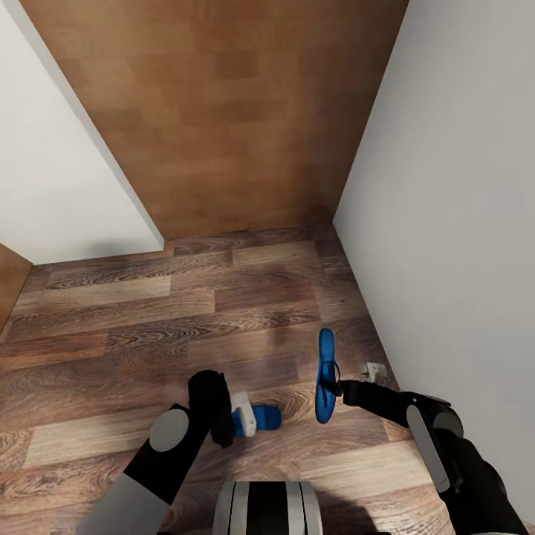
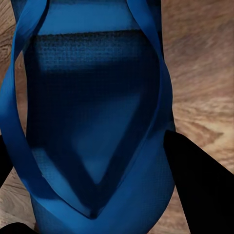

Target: In the bedroom, move the book from the bed onto either nightstand, and place the two sandals side by side next to the bed.

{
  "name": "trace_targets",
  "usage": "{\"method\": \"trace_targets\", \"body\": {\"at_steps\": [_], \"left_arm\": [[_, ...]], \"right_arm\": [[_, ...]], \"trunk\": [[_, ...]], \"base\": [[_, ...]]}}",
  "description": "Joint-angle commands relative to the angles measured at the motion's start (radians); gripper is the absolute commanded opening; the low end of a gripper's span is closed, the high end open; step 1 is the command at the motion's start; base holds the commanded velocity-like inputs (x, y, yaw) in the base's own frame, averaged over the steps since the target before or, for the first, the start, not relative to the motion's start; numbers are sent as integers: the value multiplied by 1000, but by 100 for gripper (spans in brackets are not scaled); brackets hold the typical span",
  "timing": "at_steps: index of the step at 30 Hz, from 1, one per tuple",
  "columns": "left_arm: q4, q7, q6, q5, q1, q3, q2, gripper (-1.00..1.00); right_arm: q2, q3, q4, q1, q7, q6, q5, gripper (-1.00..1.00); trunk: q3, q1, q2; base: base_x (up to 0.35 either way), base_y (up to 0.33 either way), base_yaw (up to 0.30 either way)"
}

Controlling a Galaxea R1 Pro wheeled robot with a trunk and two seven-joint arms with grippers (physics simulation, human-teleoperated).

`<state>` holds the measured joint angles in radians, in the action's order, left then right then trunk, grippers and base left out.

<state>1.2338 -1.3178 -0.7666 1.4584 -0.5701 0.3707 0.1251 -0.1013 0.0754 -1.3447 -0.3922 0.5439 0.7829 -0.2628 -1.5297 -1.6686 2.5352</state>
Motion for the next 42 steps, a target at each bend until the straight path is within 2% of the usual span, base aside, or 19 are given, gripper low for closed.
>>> {"method": "trace_targets", "body": {"at_steps": [1,5,6,10,12,19,42], "left_arm": [[1,-15,-10,10,-1,1,2,100],[5,-33,-10,18,-18,2,13,100],[15,-37,-10,26,-38,5,20,100],[26,-39,-10,44,-51,16,37,100],[51,-40,-11,64,-55,45,47,100],[87,-41,-14,76,-56,112,49,100],[83,-38,-16,79,-56,119,45,100]], "right_arm": [[0,1,-1,0,2,7,-3,-100],[0,1,-1,0,2,6,-3,-100],[1,1,-1,0,2,6,-3,-100],[0,1,-1,0,2,6,-3,-100],[1,1,-1,0,2,6,-3,-100],[1,1,-1,0,2,6,-3,-100],[3,0,-1,0,2,6,-3,-100]], "trunk": [[-1,0,0],[-1,0,0],[-1,0,0],[-1,0,0],[-1,0,0],[-1,0,0],[-90,-10,6]], "base": [[0,0,0],[0,0,0],[0,0,0],[0,0,0],[0,0,0],[0,0,0],[0,0,0]]}}
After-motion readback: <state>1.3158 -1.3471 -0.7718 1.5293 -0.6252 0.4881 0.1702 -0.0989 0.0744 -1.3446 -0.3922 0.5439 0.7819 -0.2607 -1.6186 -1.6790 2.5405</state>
